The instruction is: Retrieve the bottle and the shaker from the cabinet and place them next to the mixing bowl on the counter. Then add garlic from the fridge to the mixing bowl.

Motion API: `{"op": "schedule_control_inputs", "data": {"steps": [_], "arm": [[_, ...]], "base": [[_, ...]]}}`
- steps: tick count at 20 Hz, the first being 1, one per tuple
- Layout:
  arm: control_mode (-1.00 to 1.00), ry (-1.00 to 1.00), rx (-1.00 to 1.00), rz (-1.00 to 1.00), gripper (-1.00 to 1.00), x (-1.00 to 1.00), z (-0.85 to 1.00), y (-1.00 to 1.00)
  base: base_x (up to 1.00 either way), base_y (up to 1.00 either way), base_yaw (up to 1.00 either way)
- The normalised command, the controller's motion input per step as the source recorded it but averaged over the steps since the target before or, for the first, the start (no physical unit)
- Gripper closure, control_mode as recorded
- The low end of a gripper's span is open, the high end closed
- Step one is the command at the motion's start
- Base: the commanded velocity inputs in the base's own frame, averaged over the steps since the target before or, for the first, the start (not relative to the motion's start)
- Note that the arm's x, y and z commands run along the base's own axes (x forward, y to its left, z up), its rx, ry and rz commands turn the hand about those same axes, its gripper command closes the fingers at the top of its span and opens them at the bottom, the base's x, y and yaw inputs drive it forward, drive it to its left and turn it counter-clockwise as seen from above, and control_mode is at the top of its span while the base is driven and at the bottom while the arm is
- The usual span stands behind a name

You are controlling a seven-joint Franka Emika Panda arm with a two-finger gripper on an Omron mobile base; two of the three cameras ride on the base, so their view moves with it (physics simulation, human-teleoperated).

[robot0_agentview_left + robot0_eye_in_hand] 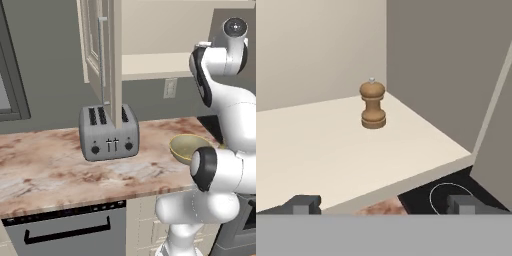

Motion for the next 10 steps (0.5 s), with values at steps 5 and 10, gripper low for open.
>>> {"op": "schedule_control_inputs", "data": {"steps": [5, 10], "arm": [[-1.00, 0.00, 0.00, 0.00, -1.00, 0.24, -0.02, -0.19], [-1.00, -0.02, 0.00, 0.00, -1.00, 0.34, -0.04, -0.03]], "base": [[0.00, 0.00, 0.00], [0.00, 0.00, 0.00]]}}
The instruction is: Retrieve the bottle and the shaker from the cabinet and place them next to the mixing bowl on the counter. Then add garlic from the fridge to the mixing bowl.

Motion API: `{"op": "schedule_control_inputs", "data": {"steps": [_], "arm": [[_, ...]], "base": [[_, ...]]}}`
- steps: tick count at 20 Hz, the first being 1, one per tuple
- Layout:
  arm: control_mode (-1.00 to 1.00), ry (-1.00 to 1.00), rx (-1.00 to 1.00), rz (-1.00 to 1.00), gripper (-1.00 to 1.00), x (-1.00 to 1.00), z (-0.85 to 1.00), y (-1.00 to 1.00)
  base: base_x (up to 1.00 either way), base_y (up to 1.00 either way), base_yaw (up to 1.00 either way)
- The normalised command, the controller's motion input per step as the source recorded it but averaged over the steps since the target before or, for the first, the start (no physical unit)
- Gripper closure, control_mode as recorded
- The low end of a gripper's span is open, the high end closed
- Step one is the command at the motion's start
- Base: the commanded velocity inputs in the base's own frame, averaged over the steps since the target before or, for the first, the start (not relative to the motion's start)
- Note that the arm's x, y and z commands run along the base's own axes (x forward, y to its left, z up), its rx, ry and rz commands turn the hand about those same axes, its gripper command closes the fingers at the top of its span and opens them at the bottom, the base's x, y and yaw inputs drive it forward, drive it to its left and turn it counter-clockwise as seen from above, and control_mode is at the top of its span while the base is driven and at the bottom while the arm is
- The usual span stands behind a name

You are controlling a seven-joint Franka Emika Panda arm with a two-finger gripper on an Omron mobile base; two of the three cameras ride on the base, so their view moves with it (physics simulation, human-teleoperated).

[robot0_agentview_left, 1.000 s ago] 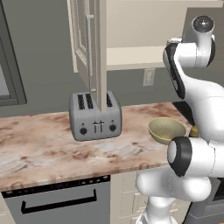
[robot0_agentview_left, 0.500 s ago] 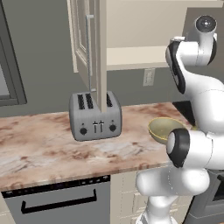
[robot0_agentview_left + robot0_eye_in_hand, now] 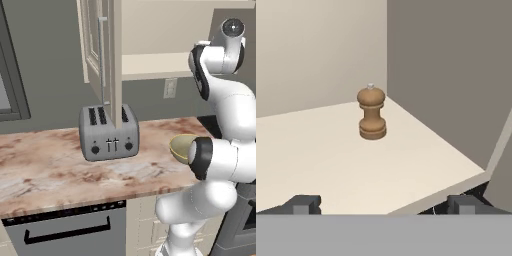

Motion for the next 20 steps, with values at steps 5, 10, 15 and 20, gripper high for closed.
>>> {"op": "schedule_control_inputs", "data": {"steps": [5, 10, 15, 20], "arm": [[-1.00, -0.05, 0.00, 0.01, -1.00, 0.44, -0.05, 0.00], [-1.00, -0.02, 0.00, 0.00, -1.00, 0.35, -0.02, -0.02], [-1.00, 0.00, 0.00, 0.00, -1.00, 0.23, 0.00, -0.08], [-1.00, 0.00, 0.00, 0.00, -1.00, 0.19, 0.00, -0.18]], "base": [[0.00, 0.00, 0.00], [0.00, 0.00, 0.00], [0.00, 0.00, 0.00], [0.00, 0.00, 0.00]]}}
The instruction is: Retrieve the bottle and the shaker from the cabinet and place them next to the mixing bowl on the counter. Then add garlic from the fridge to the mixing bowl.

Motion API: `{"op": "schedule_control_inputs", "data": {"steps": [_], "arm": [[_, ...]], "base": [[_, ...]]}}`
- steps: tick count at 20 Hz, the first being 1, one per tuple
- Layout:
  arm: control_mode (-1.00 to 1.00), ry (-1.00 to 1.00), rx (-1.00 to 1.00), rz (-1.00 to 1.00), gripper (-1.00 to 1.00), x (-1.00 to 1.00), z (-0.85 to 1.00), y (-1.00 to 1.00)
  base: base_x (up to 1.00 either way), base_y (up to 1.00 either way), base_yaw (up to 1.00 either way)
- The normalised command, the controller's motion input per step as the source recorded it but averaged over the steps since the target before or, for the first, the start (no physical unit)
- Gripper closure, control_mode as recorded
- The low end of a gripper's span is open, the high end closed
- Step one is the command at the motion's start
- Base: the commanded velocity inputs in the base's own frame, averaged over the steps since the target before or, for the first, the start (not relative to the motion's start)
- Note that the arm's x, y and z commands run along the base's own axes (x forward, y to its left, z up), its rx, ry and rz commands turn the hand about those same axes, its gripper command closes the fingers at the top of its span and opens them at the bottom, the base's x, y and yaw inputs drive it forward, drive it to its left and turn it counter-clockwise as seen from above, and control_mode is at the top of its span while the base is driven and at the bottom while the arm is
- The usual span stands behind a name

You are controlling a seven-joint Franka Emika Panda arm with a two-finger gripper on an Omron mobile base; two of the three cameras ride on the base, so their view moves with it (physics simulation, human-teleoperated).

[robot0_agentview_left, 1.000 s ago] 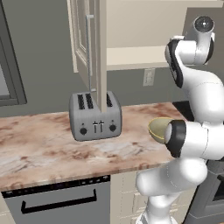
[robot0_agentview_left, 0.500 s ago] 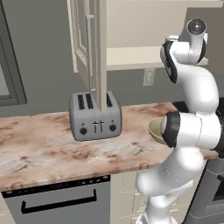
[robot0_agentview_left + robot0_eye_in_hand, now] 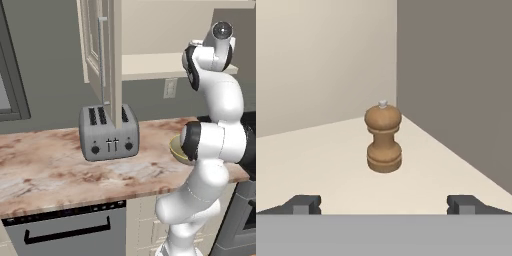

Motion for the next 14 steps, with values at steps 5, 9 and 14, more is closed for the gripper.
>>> {"op": "schedule_control_inputs", "data": {"steps": [5, 9, 14], "arm": [[-1.00, 0.00, 0.00, 0.00, -1.00, 0.16, -0.06, -0.20], [-1.00, 0.00, 0.01, 0.00, -1.00, 0.12, -0.04, -0.07], [-1.00, 0.00, 0.02, 0.00, -1.00, 0.01, -0.01, -0.01]], "base": [[0.00, 0.00, 0.00], [0.00, 0.00, 0.00], [0.00, 0.00, 0.00]]}}
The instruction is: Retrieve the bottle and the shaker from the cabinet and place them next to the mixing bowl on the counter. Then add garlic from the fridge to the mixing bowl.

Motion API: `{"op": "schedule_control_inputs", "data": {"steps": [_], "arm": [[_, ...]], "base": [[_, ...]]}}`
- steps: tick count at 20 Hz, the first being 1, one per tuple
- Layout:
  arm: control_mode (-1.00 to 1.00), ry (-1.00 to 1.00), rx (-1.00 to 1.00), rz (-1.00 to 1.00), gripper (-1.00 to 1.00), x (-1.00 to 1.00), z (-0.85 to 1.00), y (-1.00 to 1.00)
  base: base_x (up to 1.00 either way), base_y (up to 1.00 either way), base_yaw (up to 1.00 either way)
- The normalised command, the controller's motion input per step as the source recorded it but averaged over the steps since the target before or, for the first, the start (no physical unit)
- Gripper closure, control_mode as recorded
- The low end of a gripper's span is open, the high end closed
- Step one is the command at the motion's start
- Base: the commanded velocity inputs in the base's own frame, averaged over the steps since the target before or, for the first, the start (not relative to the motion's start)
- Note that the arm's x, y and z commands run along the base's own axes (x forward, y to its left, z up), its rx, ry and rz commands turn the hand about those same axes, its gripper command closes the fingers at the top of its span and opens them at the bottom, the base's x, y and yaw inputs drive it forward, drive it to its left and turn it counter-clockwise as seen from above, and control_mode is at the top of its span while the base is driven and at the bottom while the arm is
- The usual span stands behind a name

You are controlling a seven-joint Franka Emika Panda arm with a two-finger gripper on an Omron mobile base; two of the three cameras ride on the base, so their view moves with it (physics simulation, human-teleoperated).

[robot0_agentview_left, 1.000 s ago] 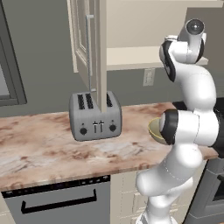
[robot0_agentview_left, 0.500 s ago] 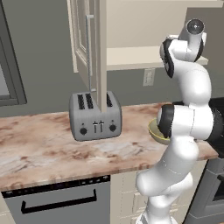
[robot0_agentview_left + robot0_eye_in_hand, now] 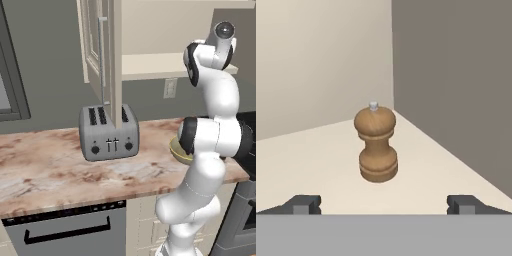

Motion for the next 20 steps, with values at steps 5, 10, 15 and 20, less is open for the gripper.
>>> {"op": "schedule_control_inputs", "data": {"steps": [5, 10, 15, 20], "arm": [[-1.00, 0.00, 0.03, 0.00, -1.00, 0.03, -0.15, 0.00], [-1.00, 0.00, 0.02, 0.00, -1.00, 0.11, -0.11, 0.00], [-1.00, 0.00, 0.00, 0.00, -1.00, 0.27, -0.02, 0.00], [-1.00, 0.02, 0.00, -0.01, -1.00, 0.27, 0.00, 0.00]], "base": [[0.00, 0.00, 0.00], [0.00, 0.00, 0.00], [0.00, 0.00, 0.00], [0.00, 0.00, 0.00]]}}
